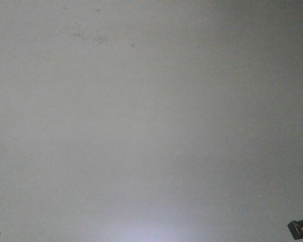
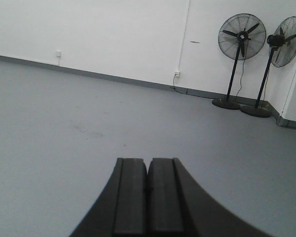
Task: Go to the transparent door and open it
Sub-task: 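Drive the base forward across the grey floor toward the wooden threshold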
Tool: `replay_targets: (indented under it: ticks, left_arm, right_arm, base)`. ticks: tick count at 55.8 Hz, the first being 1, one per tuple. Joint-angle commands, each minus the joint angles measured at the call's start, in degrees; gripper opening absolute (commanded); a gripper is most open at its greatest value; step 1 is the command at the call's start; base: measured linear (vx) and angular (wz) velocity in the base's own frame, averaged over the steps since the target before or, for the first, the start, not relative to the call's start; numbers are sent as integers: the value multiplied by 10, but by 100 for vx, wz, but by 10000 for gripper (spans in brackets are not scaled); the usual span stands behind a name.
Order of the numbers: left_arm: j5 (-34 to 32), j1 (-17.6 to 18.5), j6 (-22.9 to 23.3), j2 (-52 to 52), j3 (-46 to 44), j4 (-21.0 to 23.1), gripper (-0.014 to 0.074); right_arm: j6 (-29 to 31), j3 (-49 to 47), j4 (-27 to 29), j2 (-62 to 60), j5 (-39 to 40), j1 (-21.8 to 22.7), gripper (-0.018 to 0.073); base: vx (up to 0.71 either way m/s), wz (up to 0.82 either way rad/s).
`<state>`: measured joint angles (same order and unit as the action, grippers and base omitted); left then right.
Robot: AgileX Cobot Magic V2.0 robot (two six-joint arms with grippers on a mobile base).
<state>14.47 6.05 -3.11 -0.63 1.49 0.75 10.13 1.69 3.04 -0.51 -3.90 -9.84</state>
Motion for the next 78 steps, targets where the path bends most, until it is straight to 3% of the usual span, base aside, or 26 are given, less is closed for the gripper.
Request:
replay_targets:
  ticks: [1, 78]
  left_arm:
    - [-46, 2, 1, -7, -14, 5, 3]
    - [-46, 2, 1, -7, -14, 5, 3]
  right_arm:
    - [0, 1, -2, -9, 46, 2, -6]
    - [0, 1, -2, -9, 46, 2, -6]
  base:
    - [0, 0]
    - [5, 5]
